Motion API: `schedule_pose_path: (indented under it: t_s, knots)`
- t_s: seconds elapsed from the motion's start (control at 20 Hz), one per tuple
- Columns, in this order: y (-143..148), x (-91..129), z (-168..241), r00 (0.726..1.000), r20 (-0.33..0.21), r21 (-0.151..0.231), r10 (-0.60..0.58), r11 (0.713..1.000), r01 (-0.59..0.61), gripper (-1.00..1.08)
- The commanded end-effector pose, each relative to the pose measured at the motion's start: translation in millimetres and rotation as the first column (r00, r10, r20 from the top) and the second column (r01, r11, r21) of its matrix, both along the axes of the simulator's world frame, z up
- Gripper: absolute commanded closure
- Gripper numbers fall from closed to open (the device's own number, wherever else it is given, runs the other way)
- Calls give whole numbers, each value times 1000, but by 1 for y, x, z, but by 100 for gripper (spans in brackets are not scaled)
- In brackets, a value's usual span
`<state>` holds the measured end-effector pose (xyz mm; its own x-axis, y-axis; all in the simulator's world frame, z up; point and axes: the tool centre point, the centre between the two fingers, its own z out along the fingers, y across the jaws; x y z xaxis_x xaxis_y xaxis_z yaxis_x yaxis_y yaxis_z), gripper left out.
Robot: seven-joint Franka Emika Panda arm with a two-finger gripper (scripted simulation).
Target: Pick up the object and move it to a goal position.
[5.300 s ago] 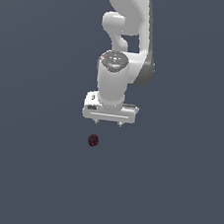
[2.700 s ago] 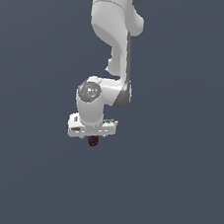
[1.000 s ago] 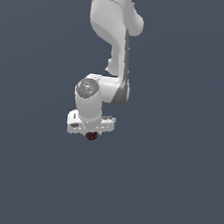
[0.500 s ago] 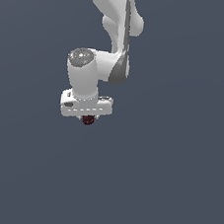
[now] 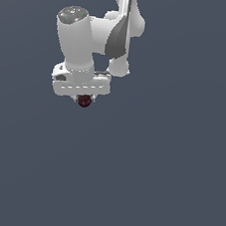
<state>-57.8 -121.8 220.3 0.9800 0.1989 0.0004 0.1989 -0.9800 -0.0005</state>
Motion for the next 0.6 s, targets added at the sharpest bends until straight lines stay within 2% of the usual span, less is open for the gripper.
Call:
schedule_pose_path:
  t_s: [0.0, 0.55]
  knots:
    - [-4, -7, 16, 1000, 0, 0, 0, 1000, 0, 108]
    - [-12, -18, 48, 1000, 0, 0, 0, 1000, 0, 108]
